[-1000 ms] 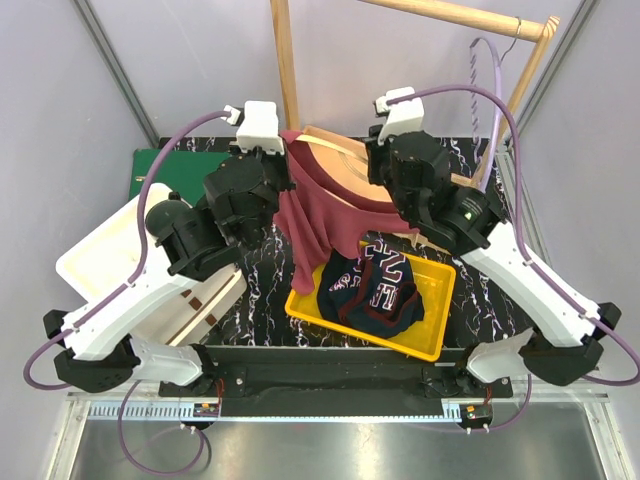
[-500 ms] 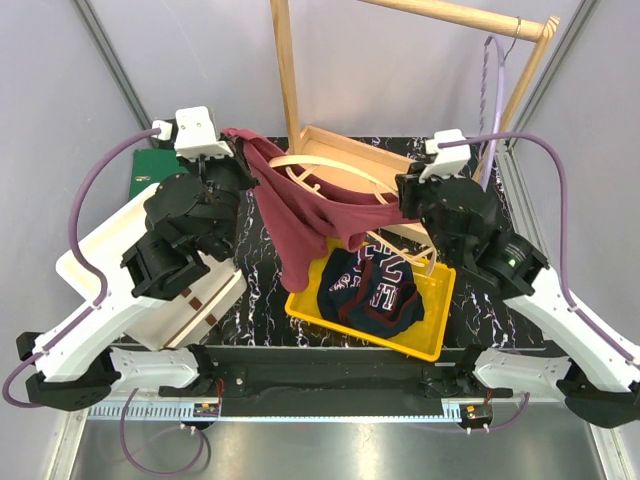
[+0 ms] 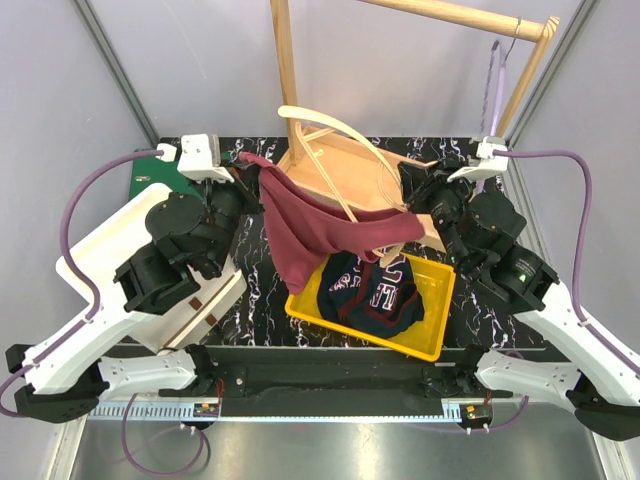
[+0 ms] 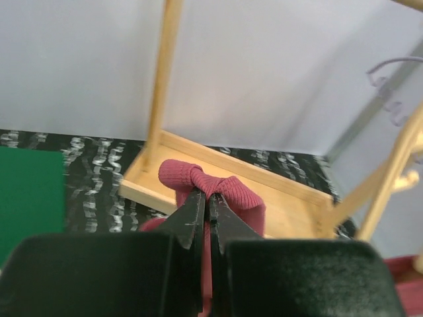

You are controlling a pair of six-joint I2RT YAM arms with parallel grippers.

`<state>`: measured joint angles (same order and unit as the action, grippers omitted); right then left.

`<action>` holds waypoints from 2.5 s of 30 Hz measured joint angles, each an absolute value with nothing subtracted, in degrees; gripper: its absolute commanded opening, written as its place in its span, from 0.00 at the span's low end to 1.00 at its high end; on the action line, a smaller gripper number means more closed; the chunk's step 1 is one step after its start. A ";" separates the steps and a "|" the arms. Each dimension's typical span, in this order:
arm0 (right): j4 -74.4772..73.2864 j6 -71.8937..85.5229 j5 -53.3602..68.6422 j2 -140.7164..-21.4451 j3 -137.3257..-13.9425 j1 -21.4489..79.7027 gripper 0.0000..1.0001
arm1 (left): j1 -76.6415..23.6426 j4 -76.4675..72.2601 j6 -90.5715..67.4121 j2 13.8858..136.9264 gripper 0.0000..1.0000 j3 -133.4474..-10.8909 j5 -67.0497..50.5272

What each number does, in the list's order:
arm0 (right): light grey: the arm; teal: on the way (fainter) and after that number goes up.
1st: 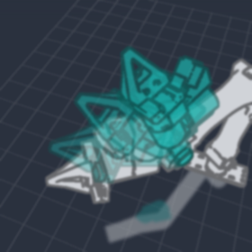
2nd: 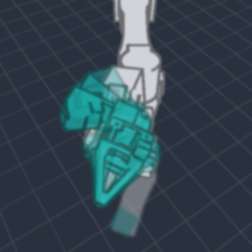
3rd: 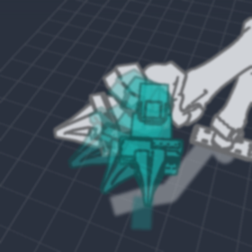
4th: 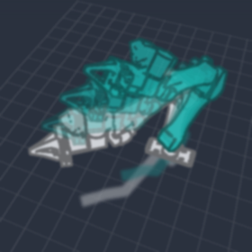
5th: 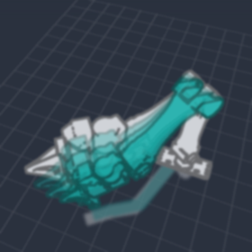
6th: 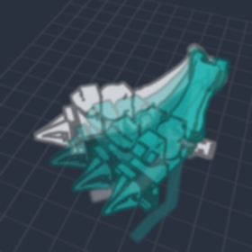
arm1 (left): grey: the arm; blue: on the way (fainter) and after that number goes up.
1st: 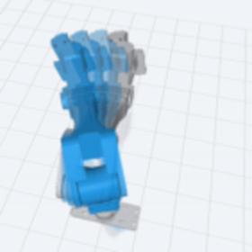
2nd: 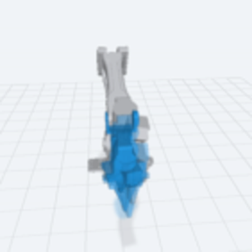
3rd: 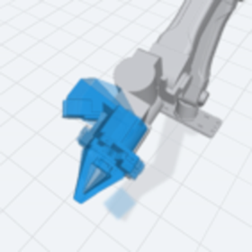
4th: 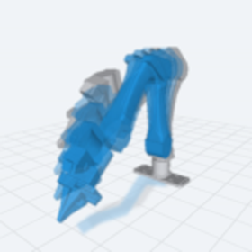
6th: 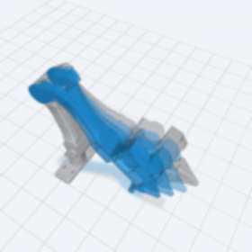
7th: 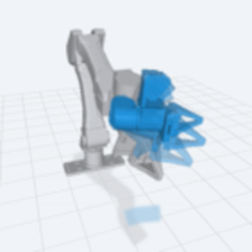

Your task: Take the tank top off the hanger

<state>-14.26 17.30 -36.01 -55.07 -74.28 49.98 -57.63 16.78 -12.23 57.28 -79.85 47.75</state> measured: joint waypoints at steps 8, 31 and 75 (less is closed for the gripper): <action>-0.84 24.45 -30.17 -56.03 -72.18 49.98 0.00 | -57.56 17.23 -18.59 55.90 0.00 -78.15 32.18; 0.10 22.96 -26.94 -35.05 -74.70 49.98 0.00 | -57.36 14.72 -19.42 72.55 0.00 -109.32 -9.23; -5.96 22.94 -26.94 -34.35 -72.49 49.98 0.00 | -54.13 15.90 -21.80 79.46 0.00 -98.83 -10.35</action>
<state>-5.96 22.94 -26.94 -34.35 -72.49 49.98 -54.13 15.90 -21.80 79.46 -98.83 -10.35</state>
